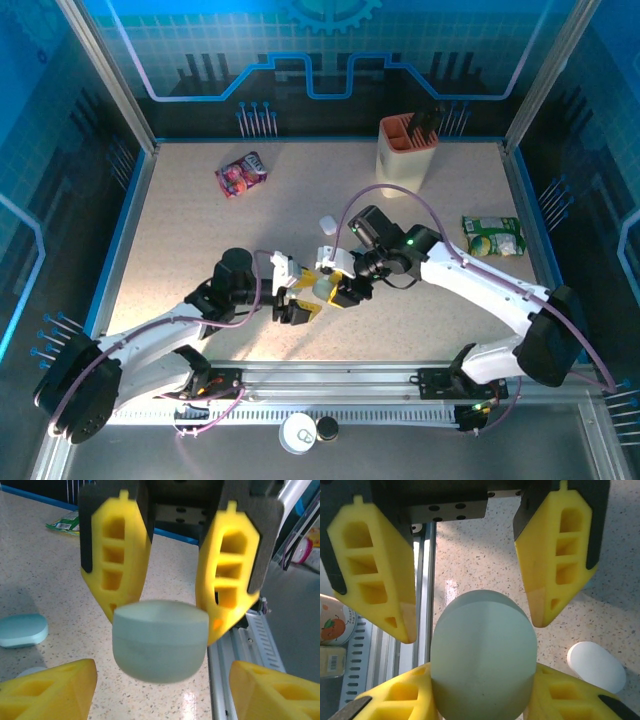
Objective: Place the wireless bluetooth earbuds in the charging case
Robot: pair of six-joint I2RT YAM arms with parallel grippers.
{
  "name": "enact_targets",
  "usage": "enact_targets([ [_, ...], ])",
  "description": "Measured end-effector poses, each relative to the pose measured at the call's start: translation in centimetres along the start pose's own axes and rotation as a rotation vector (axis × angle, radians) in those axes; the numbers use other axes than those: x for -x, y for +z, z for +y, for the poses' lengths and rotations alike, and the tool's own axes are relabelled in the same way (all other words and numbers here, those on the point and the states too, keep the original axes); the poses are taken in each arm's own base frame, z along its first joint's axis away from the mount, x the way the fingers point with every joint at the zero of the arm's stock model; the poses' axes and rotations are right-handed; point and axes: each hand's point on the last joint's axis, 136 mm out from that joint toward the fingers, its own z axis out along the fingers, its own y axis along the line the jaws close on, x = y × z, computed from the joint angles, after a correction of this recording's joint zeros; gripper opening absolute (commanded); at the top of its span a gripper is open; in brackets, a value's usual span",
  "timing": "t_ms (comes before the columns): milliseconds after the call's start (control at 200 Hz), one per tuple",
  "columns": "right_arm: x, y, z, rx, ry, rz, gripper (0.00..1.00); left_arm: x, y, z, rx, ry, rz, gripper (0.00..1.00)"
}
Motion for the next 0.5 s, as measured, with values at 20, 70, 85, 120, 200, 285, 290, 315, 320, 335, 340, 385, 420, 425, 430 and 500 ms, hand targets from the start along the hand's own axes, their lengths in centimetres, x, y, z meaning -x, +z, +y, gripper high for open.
enact_targets([
  [20,-0.04,0.09,0.03,0.001,-0.001,0.003,0.33,0.02,0.03,0.02,-0.001,-0.006,-0.001,0.68],
  [70,-0.14,0.26,0.03,0.003,-0.003,0.009,0.33,0.03,0.08,0.08,-0.001,-0.017,-0.003,0.66],
  [85,-0.16,0.31,0.05,0.004,-0.003,0.011,0.32,0.01,0.10,0.10,-0.001,-0.019,-0.002,0.66],
  [120,-0.18,0.36,0.07,0.005,-0.003,0.012,0.32,-0.01,0.14,0.14,-0.001,-0.023,-0.002,0.65],
  [200,-0.16,0.40,0.13,0.007,-0.005,0.013,0.32,0.00,0.21,0.17,-0.004,-0.033,-0.004,0.64],
  [285,-0.15,0.41,0.16,0.008,-0.009,0.012,0.32,0.07,0.22,0.08,-0.010,-0.036,-0.007,0.63],
  [290,-0.15,0.41,0.16,0.008,-0.009,0.012,0.32,0.08,0.22,0.07,-0.011,-0.036,-0.007,0.63],
  [315,-0.16,0.42,0.15,0.008,-0.009,0.013,0.32,0.12,0.22,0.04,-0.012,-0.035,-0.009,0.62],
  [320,-0.16,0.42,0.15,0.008,-0.009,0.013,0.32,0.12,0.22,0.03,-0.013,-0.035,-0.009,0.62],
  [335,-0.16,0.42,0.15,0.008,-0.009,0.013,0.32,0.14,0.22,0.00,-0.015,-0.035,-0.009,0.62],
  [340,-0.16,0.42,0.15,0.008,-0.009,0.013,0.32,0.14,0.22,-0.01,-0.015,-0.035,-0.009,0.62],
  [385,-0.15,0.42,0.16,0.009,-0.011,0.012,0.32,0.17,0.22,-0.09,-0.020,-0.035,-0.010,0.60],
  [420,-0.15,0.42,0.17,0.009,-0.012,0.012,0.32,0.21,0.23,-0.16,-0.025,-0.033,-0.011,0.59],
  [425,-0.15,0.42,0.17,0.009,-0.012,0.012,0.32,0.22,0.23,-0.17,-0.025,-0.032,-0.012,0.59],
  [430,-0.15,0.43,0.17,0.009,-0.012,0.012,0.32,0.23,0.23,-0.18,-0.026,-0.032,-0.012,0.59],
  [500,-0.13,0.47,0.19,0.012,-0.012,0.011,0.32,0.28,0.24,-0.23,-0.030,-0.029,-0.014,0.58],
])
